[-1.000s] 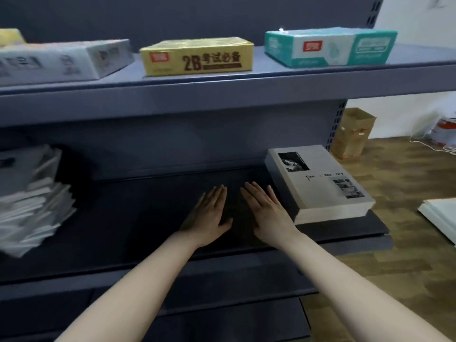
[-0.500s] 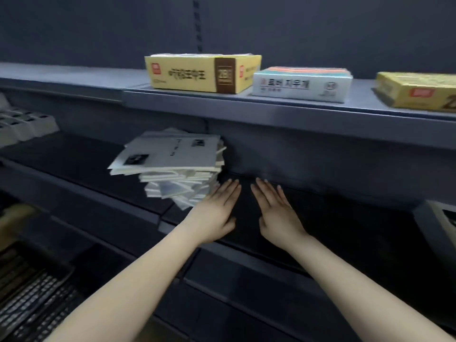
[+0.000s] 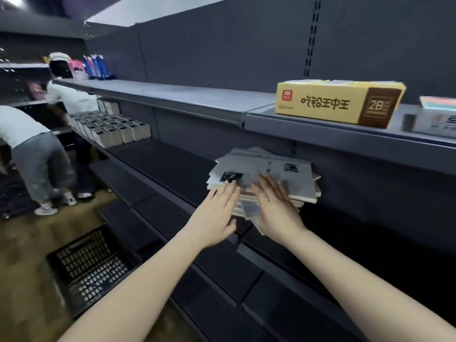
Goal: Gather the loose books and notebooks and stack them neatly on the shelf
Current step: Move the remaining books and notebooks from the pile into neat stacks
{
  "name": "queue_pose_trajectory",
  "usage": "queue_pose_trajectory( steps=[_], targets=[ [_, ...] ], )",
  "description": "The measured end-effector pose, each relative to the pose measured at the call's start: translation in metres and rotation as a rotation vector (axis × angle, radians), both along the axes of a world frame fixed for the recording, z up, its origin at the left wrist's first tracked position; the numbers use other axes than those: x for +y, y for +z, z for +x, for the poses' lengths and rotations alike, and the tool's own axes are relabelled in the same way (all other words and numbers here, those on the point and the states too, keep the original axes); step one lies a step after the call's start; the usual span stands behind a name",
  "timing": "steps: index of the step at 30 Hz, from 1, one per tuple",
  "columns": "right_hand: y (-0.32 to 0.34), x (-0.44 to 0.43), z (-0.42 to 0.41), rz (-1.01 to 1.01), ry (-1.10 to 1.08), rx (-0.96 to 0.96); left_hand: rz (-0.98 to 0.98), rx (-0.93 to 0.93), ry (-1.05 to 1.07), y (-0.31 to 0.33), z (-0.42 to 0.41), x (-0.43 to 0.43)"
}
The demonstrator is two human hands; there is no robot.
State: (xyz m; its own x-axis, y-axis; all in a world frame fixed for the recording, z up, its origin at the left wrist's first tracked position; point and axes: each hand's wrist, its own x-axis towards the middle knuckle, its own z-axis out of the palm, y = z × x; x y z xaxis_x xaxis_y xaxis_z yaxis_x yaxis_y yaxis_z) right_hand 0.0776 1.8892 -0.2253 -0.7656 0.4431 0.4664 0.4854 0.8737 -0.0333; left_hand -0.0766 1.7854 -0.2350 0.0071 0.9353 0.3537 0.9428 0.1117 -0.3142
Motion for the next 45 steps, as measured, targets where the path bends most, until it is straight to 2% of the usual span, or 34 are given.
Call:
queue_pose_trajectory(
  steps=[6, 12, 17, 20, 25, 28, 31, 34, 36, 41, 45],
  targets=[
    [-0.003, 0.01, -0.033, -0.047, -0.185, -0.111, 0.049, 0.005, 0.007, -0.004, -0.03, -0.001],
    [-0.015, 0.008, -0.024, 0.07, -0.191, 0.047, 0.065, 0.008, -0.023, 0.002, -0.049, 0.006],
    [-0.017, 0.016, 0.008, 0.15, -0.157, 0.131, 0.075, 0.016, -0.212, -0.006, -0.045, 0.015],
    [-0.012, 0.02, 0.026, 0.114, -0.12, 0.172, 0.1, 0.038, -0.328, -0.011, -0.04, 0.024],
    [-0.01, 0.021, 0.045, 0.093, -0.21, 0.134, 0.264, 0.056, -0.445, -0.01, -0.027, 0.045],
    [-0.012, 0.007, 0.046, 0.144, -0.121, 0.162, 0.356, 0.027, -0.398, -0.011, -0.005, 0.051],
    [-0.018, -0.004, 0.047, 0.233, -0.033, 0.204, 0.359, 0.023, -0.351, -0.009, 0.02, 0.055],
    [-0.025, -0.001, 0.061, 0.21, 0.0, 0.254, 0.323, 0.018, -0.383, -0.006, 0.026, 0.062],
    [-0.028, 0.004, 0.077, 0.185, -0.01, 0.245, 0.28, 0.017, -0.4, -0.004, 0.022, 0.069],
    [-0.029, 0.007, 0.098, 0.22, -0.233, 0.093, 0.249, -0.034, -0.422, 0.002, 0.028, 0.073],
    [-0.018, 0.001, 0.09, 0.055, -0.351, -0.015, 0.216, -0.02, -0.458, 0.002, 0.05, 0.072]
  ],
)
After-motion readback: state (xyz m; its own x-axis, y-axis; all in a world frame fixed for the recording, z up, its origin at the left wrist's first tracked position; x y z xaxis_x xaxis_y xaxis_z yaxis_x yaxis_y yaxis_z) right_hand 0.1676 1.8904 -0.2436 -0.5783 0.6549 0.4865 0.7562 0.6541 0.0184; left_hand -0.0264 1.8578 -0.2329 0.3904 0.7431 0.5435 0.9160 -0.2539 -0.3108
